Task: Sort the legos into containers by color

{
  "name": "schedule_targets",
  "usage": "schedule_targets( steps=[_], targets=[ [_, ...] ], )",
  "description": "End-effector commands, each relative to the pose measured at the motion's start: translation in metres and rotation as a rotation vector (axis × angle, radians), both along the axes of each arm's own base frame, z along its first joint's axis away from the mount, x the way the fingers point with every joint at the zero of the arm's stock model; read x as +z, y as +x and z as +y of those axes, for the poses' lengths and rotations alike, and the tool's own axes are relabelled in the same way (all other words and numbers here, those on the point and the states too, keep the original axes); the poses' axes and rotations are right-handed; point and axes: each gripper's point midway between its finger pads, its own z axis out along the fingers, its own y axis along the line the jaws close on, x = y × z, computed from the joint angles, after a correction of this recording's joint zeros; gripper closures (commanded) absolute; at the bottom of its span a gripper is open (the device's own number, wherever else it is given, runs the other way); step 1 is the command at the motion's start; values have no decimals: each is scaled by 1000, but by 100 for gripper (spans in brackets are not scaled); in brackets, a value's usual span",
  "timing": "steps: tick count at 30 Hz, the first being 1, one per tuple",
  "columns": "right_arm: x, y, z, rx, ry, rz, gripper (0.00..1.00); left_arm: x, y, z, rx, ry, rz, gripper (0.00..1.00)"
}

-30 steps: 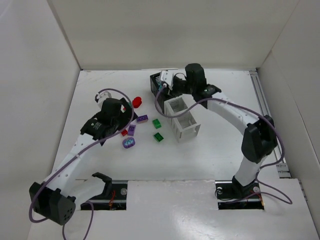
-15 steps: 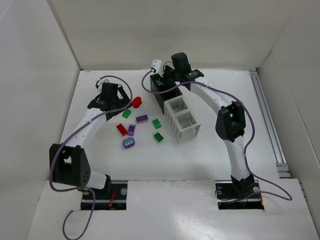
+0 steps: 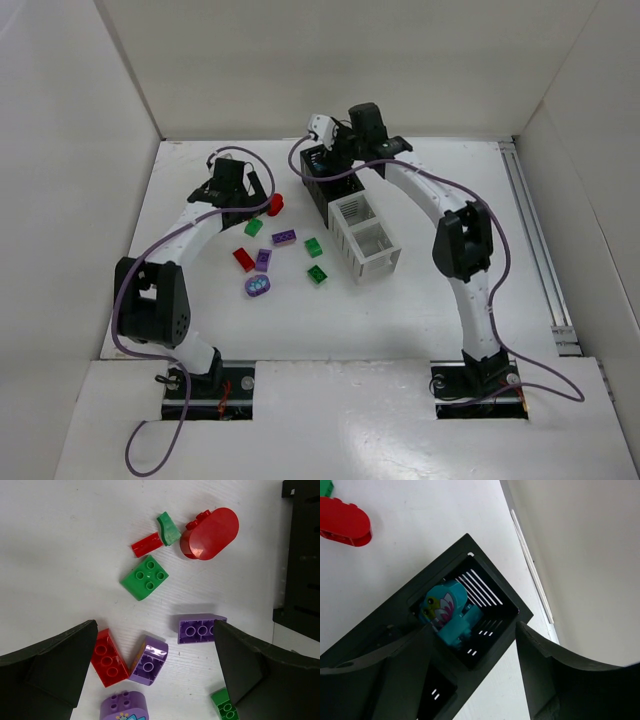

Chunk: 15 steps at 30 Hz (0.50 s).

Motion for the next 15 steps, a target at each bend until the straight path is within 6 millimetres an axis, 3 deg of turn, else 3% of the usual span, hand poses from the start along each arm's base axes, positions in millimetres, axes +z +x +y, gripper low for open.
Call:
schedule_targets(
  steps=[1, 4, 9, 10, 13, 14, 15],
  targets=[
    [76, -17, 1, 47, 88, -101, 27, 14, 9, 0, -19, 14, -41, 0],
    [89, -32, -7, 75, 104, -116, 27, 8, -4, 3, 26, -1, -5, 0],
    [93, -63, -25, 64, 105, -131, 22, -10, -56, 24, 211, 5, 117, 0],
    [84, -75, -34, 52, 91, -116, 21, -22, -70, 28, 265, -5, 152, 0],
    [74, -89, -44, 41, 82, -109, 14, -35, -93, 33, 318, -16, 179, 0],
    [66, -98, -48, 35, 82, -88, 0, -48, -102, 33, 324, -19, 208, 0],
    [61, -103, -50, 35, 77, -77, 0, -49, -101, 29, 328, -46, 196, 0]
  ],
)
